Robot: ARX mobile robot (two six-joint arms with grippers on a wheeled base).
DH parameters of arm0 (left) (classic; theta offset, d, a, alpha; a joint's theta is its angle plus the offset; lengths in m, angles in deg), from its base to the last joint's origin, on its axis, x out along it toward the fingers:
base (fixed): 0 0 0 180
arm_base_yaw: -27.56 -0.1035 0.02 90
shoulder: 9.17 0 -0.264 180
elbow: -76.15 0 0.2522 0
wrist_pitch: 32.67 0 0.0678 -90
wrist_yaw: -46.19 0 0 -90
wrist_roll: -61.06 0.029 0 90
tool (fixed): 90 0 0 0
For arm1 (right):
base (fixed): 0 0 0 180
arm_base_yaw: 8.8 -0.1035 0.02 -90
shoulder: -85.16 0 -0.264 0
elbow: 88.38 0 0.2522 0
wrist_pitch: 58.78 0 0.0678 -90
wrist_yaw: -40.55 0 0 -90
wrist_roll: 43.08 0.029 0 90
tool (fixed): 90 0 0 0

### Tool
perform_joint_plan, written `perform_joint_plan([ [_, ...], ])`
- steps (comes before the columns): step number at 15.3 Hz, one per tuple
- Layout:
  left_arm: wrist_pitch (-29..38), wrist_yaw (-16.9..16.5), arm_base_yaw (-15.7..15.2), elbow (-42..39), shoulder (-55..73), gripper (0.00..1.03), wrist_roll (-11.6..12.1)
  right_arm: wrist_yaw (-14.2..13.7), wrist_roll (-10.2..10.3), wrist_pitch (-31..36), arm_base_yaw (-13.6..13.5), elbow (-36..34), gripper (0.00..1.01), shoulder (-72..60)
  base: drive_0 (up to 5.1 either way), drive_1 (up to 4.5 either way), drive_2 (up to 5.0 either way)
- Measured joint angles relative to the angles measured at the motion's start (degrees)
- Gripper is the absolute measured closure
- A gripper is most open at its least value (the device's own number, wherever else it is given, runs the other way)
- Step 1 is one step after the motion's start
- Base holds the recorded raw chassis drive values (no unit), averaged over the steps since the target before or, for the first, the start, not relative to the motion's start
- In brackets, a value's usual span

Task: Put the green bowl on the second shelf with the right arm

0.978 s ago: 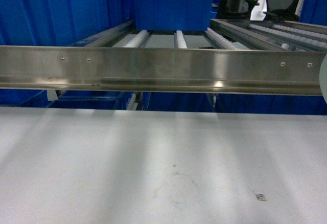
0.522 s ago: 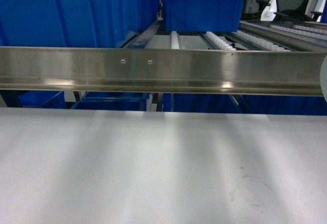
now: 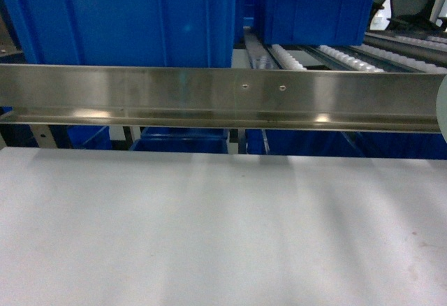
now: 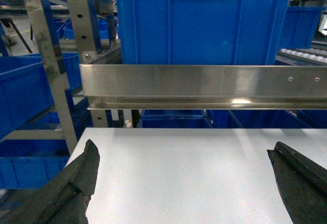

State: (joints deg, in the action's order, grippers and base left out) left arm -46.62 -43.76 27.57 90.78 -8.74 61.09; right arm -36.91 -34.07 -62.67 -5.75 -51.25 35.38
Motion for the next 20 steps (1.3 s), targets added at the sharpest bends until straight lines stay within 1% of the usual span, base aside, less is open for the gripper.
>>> perform_joint_plan([
  [20, 0.04, 0.04, 0.0, 0.0, 0.0, 0.05, 0.0, 0.07, 0.0, -0.17, -0.02, 0.0, 0.99, 0.0, -5.0, 2.47, 2.5],
])
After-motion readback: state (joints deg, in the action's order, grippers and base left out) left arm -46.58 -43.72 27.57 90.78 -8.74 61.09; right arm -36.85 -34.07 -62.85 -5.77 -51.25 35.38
